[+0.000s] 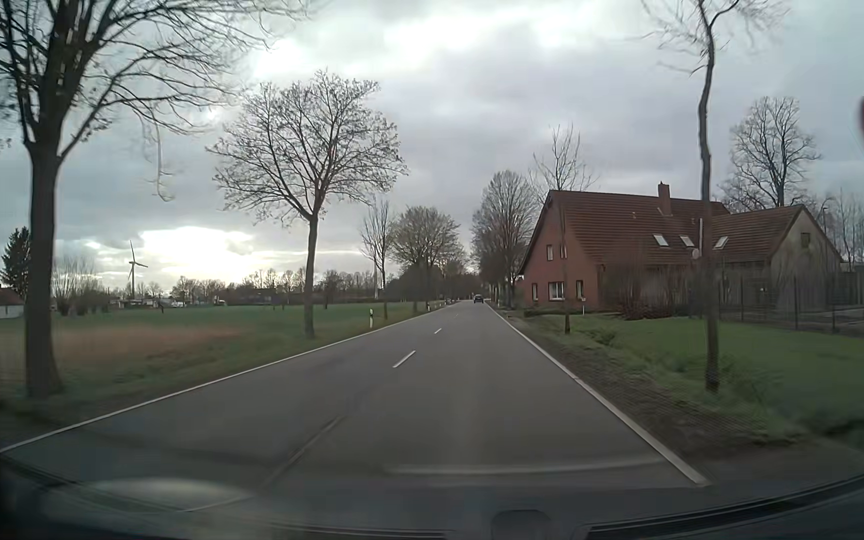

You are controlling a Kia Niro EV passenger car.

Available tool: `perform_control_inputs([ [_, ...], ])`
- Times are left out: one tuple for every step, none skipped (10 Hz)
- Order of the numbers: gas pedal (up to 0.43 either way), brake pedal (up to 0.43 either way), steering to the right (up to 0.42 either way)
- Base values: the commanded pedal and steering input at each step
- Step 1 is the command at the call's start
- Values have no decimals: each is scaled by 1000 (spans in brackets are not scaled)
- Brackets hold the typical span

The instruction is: Follow the waypoints while adhering to traffic rules and regulations

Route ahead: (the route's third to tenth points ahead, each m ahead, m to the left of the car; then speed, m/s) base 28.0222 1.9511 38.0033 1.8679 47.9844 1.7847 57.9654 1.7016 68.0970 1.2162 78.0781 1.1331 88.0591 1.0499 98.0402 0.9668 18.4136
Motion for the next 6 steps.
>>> perform_control_inputs([
  [138, 0, 2],
  [138, 0, 3],
  [138, 0, 2],
  [138, 0, 3],
  [138, 0, 2],
  [138, 0, 3],
])
